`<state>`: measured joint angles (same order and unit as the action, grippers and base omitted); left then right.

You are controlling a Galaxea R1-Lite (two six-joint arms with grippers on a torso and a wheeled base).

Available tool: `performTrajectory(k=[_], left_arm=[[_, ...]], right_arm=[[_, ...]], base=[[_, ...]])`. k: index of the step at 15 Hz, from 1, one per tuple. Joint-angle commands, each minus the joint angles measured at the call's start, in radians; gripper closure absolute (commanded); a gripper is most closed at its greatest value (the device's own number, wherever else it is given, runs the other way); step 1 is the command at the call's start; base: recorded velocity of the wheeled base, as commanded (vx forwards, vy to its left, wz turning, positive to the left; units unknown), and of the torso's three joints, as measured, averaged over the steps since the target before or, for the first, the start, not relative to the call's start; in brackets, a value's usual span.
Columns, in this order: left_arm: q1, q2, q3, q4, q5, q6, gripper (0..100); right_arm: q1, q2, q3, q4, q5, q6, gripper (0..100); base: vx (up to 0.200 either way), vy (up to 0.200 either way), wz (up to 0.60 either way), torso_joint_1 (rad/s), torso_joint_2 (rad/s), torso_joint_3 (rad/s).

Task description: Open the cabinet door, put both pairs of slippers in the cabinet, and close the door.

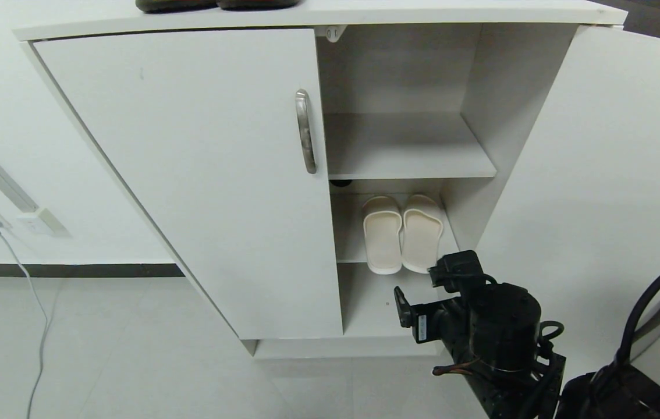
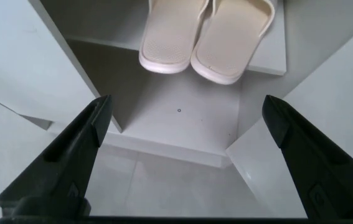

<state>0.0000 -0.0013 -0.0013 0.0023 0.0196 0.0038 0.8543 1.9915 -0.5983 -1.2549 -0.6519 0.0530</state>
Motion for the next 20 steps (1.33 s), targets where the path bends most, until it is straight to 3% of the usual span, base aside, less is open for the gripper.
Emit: performTrajectory(k=[1, 7, 16, 20], left_arm=[[0.0, 0.001, 0.0, 0.001, 0.0, 0.001, 100], [0.0, 0.001, 0.001, -0.001, 0.0, 0.002, 100], [0.0, 0.001, 0.001, -0.001, 0.0, 0.001, 100], [0.0, 0.001, 0.001, -0.001, 0.0, -0.001, 100]], right_arm=[[0.0, 0.004, 0.0, 0.0, 0.0, 0.001, 0], [-0.003, 0.007, -0.003, 0.002, 0.006, 0.002, 0], [-0.018, 0.041, -0.014, -0.026, 0.005, 0.002, 0], [-0.02, 0.043, -0.014, -0.034, 0.002, 0.002, 0]], base=[[0.0, 0.0, 0.0, 0.007, 0.0, 0.139], [0.0, 0.0, 0.0, 0.002, 0.0, 0.185], [0.0, 0.0, 0.0, -0.001, 0.0, 0.008], [0.0, 0.2, 0.0, 0.004, 0.0, 0.002]])
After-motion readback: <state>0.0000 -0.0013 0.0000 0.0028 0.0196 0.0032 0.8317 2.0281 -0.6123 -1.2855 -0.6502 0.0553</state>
